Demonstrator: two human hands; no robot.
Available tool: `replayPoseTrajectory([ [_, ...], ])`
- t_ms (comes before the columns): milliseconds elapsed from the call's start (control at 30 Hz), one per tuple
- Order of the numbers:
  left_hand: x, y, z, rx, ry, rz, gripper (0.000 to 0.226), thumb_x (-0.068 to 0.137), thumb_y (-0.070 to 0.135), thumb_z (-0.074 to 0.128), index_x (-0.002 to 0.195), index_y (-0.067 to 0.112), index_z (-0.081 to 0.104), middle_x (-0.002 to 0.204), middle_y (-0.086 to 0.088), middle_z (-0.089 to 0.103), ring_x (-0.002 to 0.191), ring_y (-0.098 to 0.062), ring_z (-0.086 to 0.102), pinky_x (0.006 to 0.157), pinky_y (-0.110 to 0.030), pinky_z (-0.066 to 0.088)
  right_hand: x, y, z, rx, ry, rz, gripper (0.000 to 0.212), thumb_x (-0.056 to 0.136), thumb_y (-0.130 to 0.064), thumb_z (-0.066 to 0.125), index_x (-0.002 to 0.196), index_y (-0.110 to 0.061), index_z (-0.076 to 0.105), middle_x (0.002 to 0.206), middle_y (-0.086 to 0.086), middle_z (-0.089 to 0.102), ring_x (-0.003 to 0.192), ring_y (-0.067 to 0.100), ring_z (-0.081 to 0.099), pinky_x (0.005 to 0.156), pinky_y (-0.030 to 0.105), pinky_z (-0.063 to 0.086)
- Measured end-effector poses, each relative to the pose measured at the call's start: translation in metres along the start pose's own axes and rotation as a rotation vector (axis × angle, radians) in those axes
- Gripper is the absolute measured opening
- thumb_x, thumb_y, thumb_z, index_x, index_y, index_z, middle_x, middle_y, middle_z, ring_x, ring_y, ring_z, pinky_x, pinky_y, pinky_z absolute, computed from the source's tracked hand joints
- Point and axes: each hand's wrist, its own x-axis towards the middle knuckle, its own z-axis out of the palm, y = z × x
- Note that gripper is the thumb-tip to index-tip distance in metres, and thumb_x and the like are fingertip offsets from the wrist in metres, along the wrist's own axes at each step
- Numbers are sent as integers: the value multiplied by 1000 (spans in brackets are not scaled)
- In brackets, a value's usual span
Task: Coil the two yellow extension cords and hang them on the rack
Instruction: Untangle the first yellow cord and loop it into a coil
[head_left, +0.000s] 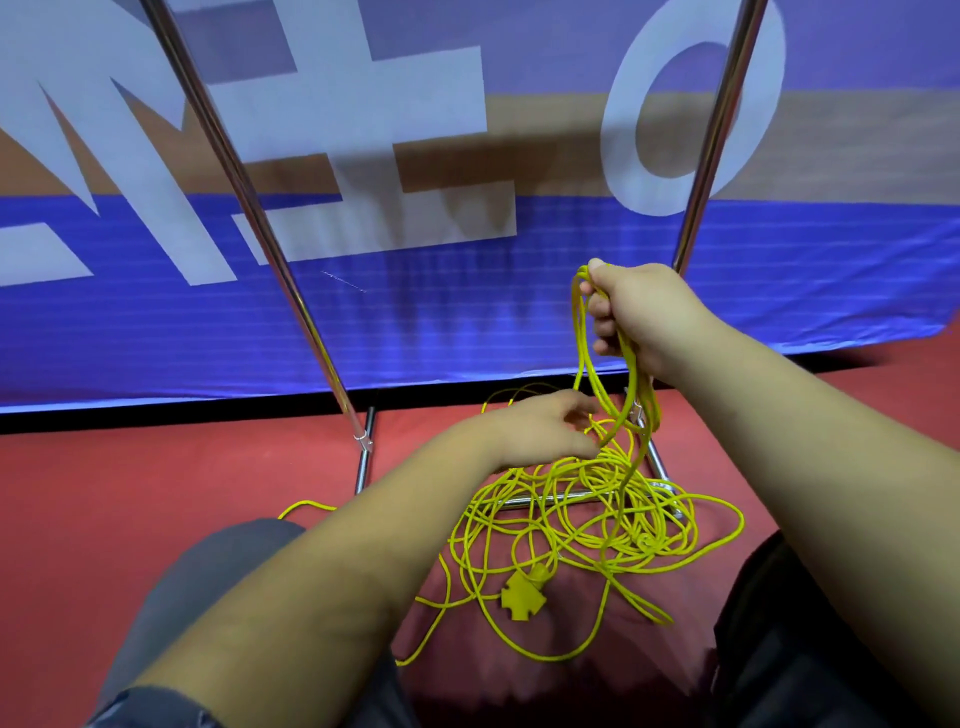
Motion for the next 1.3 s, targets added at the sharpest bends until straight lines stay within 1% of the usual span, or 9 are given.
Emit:
replayPoseTrajectory([
  [167,-2,8,16,-156,140,192,36,95,15,74,130,15,67,91,19,65,66,17,58,68,-7,43,-1,-1,-4,340,-63,135,29,111,-44,52,98,-19,58,61,-10,49,44,9,38,54,26,49],
  [400,-7,15,28,-315,107,249,30,101,22,65,131,20,62,121,8,69,112,0,64,101,-22,50,3,1,-8,487,-56,152,27,112,-44,51,103,-18,55,66,-7,57,49,9,48,54,25,52],
  [500,-7,21,29,-457,155,257,24,105,19,60,127,13,66,119,-1,73,99,3,67,86,-10,48,5,1,-6,534,-83,168,27,112,-43,52,101,-18,54,67,-6,58,50,9,49,54,26,51],
  [667,-8,17,23,-515,148,227,11,104,26,59,104,21,68,107,-12,77,98,-18,73,78,-17,53,3,-4,-9,297,-184,91,25,107,-37,63,95,-16,60,72,-4,62,59,13,58,58,30,56],
  [933,-10,3,13,-448,220,188,24,109,23,51,115,4,63,102,-14,77,86,-16,71,71,-18,52,1,-3,-5,266,-267,138,22,109,-36,58,104,-15,65,76,-3,67,66,13,68,81,42,63],
  [1033,-7,-1,16,-373,248,166,26,105,34,58,109,9,64,94,-10,75,76,-15,69,73,-31,53,7,4,0,317,-221,155,21,112,-32,50,101,-17,58,66,-7,50,52,11,46,59,31,51],
  [1133,-6,-7,16,-251,318,58,37,92,41,77,108,14,58,87,2,61,64,-5,52,60,-25,44,13,6,-1,317,-138,127,20,112,-29,45,99,-17,55,61,-10,40,47,9,31,44,24,31],
  [1233,-6,-22,19,26,187,-189,72,80,55,83,123,7,51,107,-7,61,89,-19,61,67,-31,47,12,0,-4,316,-114,100,20,110,-26,44,96,-17,56,59,-10,35,45,7,25,39,22,23],
  [1300,-4,-38,27,171,-17,-257,81,84,60,76,136,2,52,130,-19,63,117,-33,62,91,-39,51,8,-4,-6,321,-123,93,21,110,-26,45,94,-17,57,60,-10,33,46,7,23,37,22,21],
])
